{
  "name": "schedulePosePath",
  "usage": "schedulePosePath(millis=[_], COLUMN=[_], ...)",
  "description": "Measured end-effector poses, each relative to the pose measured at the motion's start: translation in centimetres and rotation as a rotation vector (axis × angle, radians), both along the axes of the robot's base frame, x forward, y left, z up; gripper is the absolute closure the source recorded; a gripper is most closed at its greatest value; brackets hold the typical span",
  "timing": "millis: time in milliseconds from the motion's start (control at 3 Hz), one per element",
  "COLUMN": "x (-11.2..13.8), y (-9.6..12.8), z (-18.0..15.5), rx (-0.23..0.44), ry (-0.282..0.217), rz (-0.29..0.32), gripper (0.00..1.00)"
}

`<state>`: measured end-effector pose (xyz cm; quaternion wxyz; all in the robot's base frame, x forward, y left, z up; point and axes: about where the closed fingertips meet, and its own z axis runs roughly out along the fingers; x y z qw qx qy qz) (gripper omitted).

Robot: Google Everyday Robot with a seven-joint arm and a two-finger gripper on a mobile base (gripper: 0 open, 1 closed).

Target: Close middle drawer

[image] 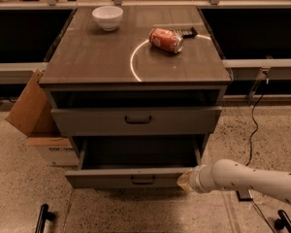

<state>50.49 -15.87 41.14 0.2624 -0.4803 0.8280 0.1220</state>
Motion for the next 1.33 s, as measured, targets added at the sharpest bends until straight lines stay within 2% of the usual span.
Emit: schedulePosePath(millis=[333,667,1333], x=[2.1,3.9,7.6], y=[-0.1,-0.2,-0.9], z=[-0.1,0.1,-0.1], rx=[-0.005,-0.012,0.043], ry=[-0.045,-0.068,-0.056], rz=[0.002,-0.007,-0.035], gripper=[1.0,1.0,1.0])
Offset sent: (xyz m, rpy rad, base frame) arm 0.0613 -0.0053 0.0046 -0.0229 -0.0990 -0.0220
